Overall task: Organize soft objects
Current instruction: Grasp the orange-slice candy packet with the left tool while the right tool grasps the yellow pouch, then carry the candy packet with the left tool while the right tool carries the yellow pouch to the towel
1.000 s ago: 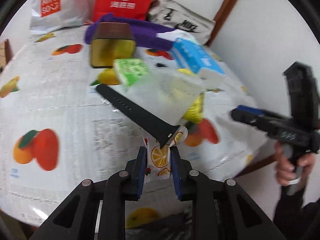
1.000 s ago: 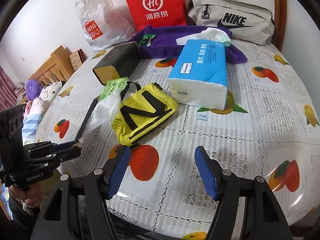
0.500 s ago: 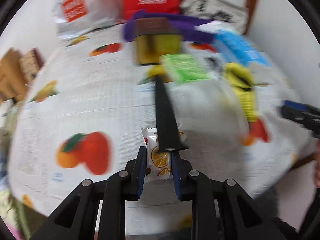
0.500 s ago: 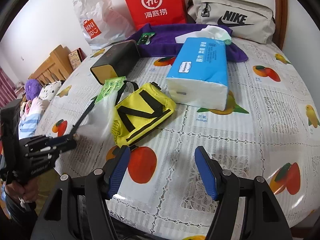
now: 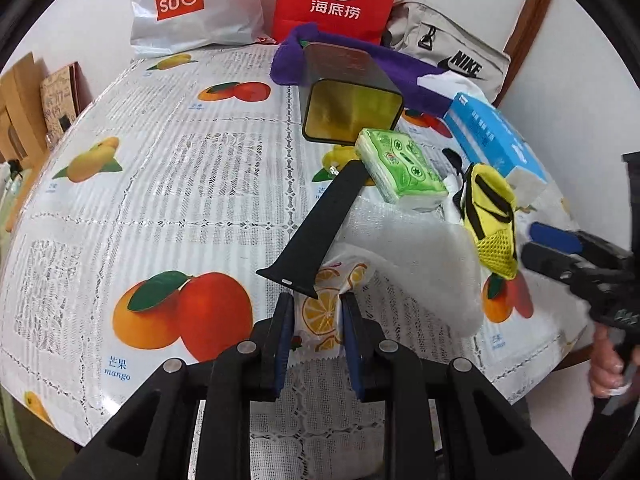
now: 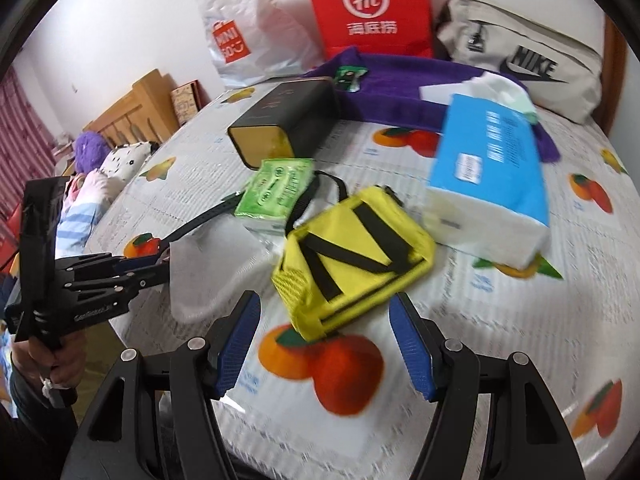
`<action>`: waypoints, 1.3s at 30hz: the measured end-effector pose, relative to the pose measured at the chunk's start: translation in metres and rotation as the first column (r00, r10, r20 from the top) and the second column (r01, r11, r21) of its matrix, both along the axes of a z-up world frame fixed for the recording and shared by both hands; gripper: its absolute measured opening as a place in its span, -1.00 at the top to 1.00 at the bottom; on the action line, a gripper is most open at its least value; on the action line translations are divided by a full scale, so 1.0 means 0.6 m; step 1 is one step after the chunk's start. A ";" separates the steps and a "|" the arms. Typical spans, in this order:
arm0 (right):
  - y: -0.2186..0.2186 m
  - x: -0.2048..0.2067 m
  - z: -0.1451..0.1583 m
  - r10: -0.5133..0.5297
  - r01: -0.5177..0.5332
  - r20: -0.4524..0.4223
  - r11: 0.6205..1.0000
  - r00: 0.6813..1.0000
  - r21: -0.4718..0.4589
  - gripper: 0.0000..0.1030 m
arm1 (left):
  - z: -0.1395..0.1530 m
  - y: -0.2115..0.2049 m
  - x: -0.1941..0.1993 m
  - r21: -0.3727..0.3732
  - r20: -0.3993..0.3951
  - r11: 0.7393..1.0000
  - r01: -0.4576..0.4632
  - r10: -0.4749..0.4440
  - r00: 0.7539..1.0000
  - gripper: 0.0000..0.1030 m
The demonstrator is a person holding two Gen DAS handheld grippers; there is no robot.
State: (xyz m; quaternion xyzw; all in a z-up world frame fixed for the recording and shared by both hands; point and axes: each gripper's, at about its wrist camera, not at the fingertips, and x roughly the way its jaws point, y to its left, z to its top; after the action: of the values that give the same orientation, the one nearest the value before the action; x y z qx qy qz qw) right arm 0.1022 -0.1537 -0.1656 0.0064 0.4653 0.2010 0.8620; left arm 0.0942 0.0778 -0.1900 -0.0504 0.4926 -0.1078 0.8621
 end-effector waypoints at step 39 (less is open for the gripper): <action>-0.073 -0.040 0.116 -0.103 0.104 0.087 0.995 0.991 -0.007 0.76 | 0.182 -0.010 0.033 -0.111 0.212 0.992 0.064 -0.039 0.976 0.55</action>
State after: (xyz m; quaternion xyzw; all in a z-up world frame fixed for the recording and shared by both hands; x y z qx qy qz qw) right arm 0.0779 -0.1976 -0.0961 0.0167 0.4277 0.1536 0.8906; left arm 0.1137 0.0720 -0.0811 -0.0764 0.3931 -0.1633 0.9016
